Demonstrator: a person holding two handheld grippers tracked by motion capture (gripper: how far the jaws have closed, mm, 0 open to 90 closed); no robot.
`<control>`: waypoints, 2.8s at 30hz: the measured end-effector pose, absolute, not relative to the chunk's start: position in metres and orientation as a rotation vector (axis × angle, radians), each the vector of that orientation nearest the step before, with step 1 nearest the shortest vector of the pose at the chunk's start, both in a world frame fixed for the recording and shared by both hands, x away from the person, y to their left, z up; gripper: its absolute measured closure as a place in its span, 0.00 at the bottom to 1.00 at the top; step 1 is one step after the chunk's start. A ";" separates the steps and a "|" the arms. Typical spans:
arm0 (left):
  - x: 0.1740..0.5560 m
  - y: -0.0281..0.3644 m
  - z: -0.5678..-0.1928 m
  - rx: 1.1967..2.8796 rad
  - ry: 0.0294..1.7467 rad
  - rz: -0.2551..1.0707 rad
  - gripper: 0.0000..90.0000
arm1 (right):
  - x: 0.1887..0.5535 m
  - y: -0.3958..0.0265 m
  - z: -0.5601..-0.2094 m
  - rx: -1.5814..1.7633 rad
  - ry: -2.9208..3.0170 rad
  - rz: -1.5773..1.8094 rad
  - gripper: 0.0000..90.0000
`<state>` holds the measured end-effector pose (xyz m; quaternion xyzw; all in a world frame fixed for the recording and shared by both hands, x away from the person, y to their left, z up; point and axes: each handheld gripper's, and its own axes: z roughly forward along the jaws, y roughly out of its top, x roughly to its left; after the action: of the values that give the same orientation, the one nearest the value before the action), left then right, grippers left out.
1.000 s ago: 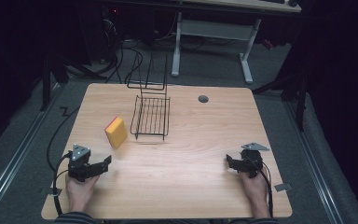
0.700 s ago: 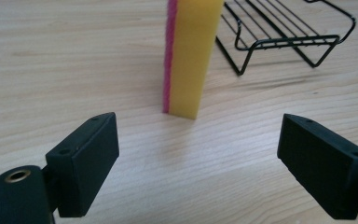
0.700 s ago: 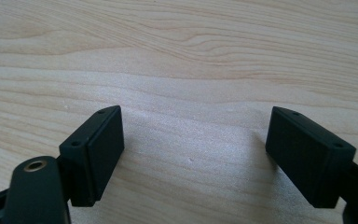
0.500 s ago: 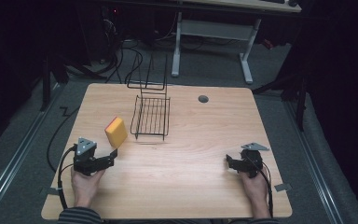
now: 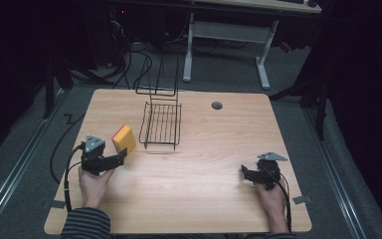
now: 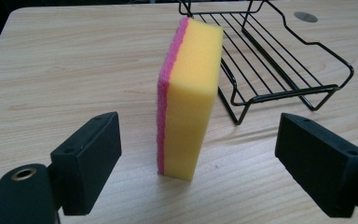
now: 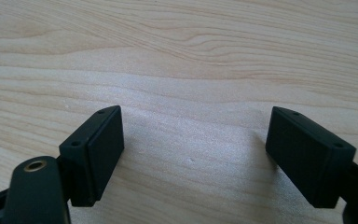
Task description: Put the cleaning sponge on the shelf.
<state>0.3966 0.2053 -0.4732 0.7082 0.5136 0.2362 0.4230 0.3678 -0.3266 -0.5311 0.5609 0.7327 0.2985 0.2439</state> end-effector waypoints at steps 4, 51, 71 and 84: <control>0.406 0.203 -0.473 1.777 1.290 0.585 0.17 | 0.368 -0.327 -0.531 1.532 2.001 0.815 0.21; 0.423 0.195 -0.490 1.847 1.240 0.550 0.68 | 0.368 -0.326 -0.531 1.537 2.000 0.817 0.21; 0.397 0.188 -0.454 1.843 1.108 0.544 0.69 | 0.368 -0.326 -0.531 1.537 2.000 0.817 0.21; 0.407 0.170 -0.439 1.837 1.038 0.491 0.69 | 0.368 -0.326 -0.531 1.536 2.000 0.817 0.21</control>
<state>0.4074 0.1703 -0.4391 0.7491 0.4233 0.2004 0.4685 0.3676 -0.3263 -0.5311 0.5622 0.7319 0.2988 0.2427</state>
